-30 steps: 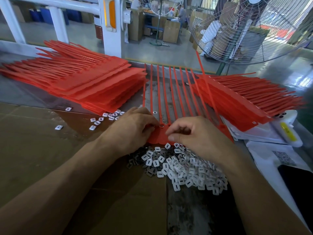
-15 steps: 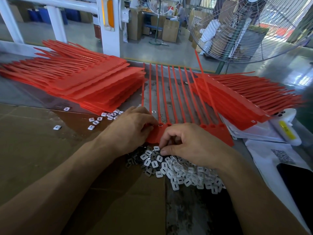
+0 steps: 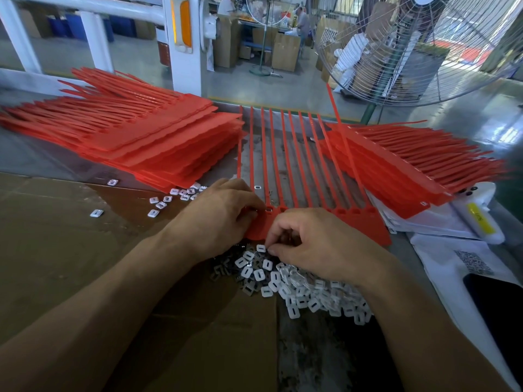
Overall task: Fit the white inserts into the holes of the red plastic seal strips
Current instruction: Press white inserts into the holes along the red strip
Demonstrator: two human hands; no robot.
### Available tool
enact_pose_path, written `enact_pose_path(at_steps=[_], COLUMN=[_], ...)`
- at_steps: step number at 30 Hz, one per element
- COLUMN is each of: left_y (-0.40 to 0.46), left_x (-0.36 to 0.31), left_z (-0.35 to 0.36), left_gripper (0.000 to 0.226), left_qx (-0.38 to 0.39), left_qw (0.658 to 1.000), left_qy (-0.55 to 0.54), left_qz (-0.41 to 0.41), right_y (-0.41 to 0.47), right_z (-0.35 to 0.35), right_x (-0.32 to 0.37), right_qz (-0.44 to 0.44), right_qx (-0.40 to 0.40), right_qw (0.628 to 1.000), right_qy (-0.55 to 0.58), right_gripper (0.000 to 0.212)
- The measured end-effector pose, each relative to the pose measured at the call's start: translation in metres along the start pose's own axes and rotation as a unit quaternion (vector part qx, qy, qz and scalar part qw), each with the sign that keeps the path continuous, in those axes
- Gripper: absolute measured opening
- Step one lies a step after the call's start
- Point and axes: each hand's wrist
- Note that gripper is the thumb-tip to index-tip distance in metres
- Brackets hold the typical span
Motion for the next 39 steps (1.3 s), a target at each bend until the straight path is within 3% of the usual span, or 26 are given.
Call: enact_pose_path(at_steps=[16,23,39], left_y=[0.0,0.001,0.001], left_x=[0.0,0.001,0.002], left_z=[-0.001,0.0,0.0], left_gripper=[0.028,0.028,0.028], left_qx=[0.0,-0.002,0.009], left_qw=[1.0,1.0,1.0], left_qy=[0.001,0.002,0.008], left_qz=[0.001,0.002,-0.002], right_y=[-0.002,-0.002,0.002], right_z=[-0.003,-0.003,-0.005], right_x=[0.001,-0.001,-0.016], right_qz=[-0.008,-0.007,0.036], right_qx=[0.006,-0.001,-0.152], right_qw=[1.0,0.999,0.976], right_qy=[-0.002,0.05,0.15], right_gripper=[0.008,0.011,0.023])
Point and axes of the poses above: each hand's wrist, its own y-axis towards the middle knuckle, its own z-axis out of the palm, x = y × z, and after that the axes turned 7 degrees about z, right-handed
